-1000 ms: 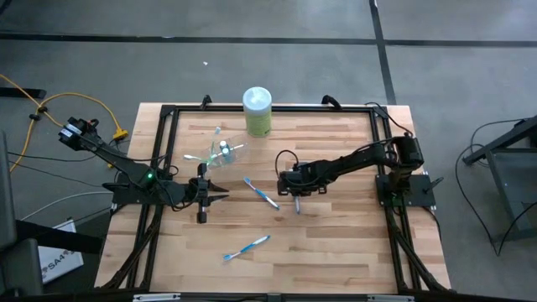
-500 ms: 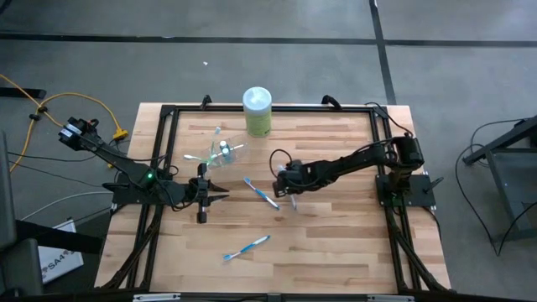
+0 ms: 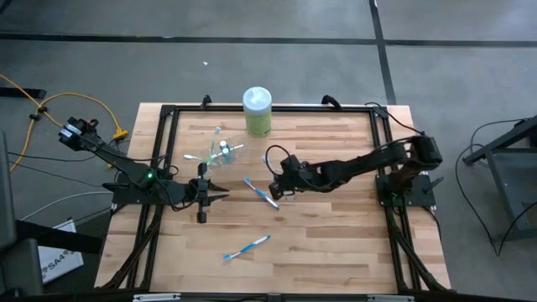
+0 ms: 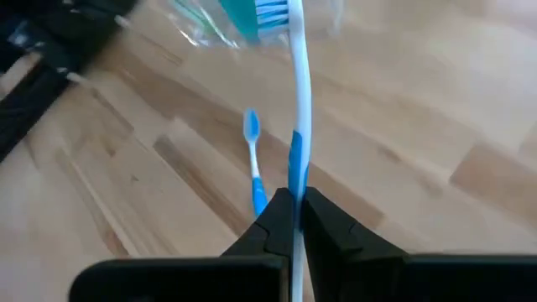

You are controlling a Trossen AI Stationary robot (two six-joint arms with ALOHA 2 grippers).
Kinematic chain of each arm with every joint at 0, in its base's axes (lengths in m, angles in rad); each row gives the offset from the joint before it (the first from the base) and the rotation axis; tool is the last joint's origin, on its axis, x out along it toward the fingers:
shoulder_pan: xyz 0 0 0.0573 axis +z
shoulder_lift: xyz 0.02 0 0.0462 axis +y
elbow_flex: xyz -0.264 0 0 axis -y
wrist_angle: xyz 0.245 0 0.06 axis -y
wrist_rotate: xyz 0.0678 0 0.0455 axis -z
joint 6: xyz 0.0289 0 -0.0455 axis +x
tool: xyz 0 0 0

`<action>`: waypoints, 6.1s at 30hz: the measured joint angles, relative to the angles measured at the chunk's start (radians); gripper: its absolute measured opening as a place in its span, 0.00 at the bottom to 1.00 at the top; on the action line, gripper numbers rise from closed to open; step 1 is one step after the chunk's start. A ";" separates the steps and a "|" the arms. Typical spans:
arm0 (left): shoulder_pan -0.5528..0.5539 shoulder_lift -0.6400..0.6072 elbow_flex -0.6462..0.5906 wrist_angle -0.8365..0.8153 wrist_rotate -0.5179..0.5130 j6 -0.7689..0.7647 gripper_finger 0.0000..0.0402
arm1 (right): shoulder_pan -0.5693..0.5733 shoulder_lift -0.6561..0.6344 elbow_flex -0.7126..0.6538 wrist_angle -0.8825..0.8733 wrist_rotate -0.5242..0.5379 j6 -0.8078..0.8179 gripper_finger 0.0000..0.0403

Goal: Pick & Place toothbrushing station
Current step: Put the blue toothbrush into the transparent organizer

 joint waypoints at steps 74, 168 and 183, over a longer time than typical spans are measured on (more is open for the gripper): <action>0.324 0.178 0.000 0.790 0.618 0.261 0.26 | 0.137 -0.028 -0.001 0.725 -0.078 -1.054 0.01; 0.405 0.287 0.000 0.968 0.605 0.219 0.02 | 0.076 -0.024 -0.001 0.715 -0.044 -1.058 0.03; 0.405 0.288 0.000 0.968 0.608 0.217 0.02 | 0.076 -0.024 -0.001 0.703 -0.050 -1.020 0.26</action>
